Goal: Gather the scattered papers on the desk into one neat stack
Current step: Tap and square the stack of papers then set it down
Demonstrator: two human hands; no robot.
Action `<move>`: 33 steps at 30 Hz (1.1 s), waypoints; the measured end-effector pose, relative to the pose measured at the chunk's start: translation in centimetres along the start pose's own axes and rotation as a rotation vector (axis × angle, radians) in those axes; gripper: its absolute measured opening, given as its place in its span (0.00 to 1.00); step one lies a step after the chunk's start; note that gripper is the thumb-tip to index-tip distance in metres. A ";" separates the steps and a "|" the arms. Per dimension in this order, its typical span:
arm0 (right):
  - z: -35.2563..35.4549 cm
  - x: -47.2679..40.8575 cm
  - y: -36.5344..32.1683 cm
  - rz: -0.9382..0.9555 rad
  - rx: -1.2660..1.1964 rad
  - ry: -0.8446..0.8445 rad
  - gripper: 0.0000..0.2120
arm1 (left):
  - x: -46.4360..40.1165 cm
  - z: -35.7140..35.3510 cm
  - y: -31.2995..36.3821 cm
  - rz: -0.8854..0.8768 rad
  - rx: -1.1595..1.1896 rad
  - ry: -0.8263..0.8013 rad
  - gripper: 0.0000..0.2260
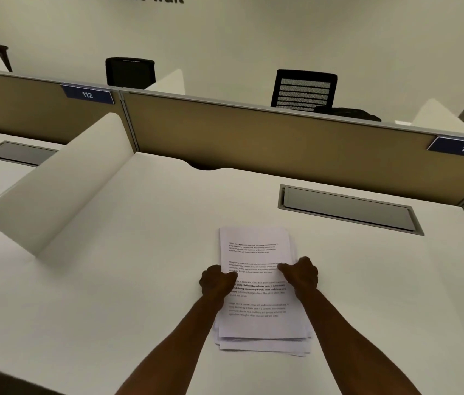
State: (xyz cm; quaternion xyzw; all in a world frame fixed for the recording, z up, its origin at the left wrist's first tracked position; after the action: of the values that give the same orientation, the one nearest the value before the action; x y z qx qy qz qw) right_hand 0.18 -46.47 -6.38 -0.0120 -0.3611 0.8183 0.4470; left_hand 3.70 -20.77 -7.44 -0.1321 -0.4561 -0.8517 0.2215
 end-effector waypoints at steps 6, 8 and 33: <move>-0.2 0.3 -0.4 -0.002 0.022 0.004 0.34 | 0.9 0.0 0.8 -0.049 -0.098 0.020 0.24; -0.4 0.5 -0.7 -0.003 -0.058 -0.006 0.34 | 1.2 -0.4 1.2 -0.049 -0.057 -0.012 0.26; -1.8 3.5 -0.7 0.199 0.073 0.028 0.29 | -0.1 1.0 0.4 -0.049 0.033 -0.064 0.20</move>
State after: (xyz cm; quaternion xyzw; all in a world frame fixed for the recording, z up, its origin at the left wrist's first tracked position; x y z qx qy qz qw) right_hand -0.77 -42.58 -6.22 -0.0429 -0.3217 0.8711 0.3685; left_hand 4.02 -20.03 -6.67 -0.1443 -0.4800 -0.8447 0.1880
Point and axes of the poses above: each hand's wrist, its own x-axis away from the middle knuckle, its own z-axis out of the back of the hand, y = z × x, the point moved 7 cm from there along -x, towards the middle knuckle, and after that the axes turned 9 degrees about y, right-handed, at the moved point
